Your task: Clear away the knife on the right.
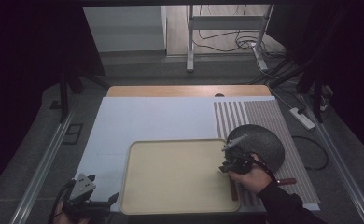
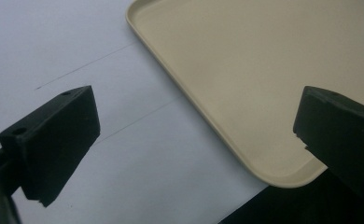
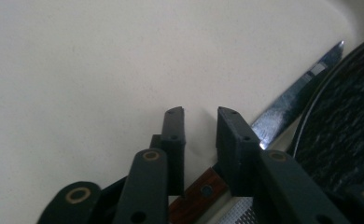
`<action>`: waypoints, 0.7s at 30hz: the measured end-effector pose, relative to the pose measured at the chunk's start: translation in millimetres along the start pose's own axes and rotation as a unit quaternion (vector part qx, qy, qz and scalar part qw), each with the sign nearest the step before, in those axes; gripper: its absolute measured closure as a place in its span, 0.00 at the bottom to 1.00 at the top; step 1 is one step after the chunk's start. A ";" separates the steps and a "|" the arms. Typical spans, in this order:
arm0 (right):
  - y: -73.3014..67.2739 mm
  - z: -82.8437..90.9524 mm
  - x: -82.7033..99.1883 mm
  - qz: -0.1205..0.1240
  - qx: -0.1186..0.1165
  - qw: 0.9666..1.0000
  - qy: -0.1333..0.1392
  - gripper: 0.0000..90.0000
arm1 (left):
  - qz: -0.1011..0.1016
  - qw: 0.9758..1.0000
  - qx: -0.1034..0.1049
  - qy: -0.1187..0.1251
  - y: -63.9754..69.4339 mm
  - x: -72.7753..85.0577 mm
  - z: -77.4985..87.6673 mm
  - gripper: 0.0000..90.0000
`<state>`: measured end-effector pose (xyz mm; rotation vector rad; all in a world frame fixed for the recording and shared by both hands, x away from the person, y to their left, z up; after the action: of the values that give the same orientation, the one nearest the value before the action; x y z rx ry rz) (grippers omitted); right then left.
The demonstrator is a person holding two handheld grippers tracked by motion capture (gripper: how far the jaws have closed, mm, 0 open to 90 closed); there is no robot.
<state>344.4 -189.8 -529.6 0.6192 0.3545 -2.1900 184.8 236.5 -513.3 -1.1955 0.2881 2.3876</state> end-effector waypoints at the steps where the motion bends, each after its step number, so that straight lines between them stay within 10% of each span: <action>1: -0.7 1.3 -1.4 0.002 -0.002 1.000 0.007 0.77 | 0.002 1.000 0.000 0.000 -0.3 0.0 0.1 0.00; 21: -1.3 10.0 -6.8 0.001 -0.002 0.999 0.047 0.44 | 0.026 1.000 0.009 0.008 -3.9 0.6 2.4 0.00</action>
<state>344.0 -189.1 -517.5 0.7204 0.4075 -2.1620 184.7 240.9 -512.3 -1.2141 0.3508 2.4153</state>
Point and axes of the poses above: each handheld gripper's, and its own axes: z roughly backward along the jaws, x roughly out of its underside, y roughly to its right, the point moved 4 cm from there along -z, roughly forward along the jaws, and after that the axes turned 6 degrees about y, right-handed, at the moved point
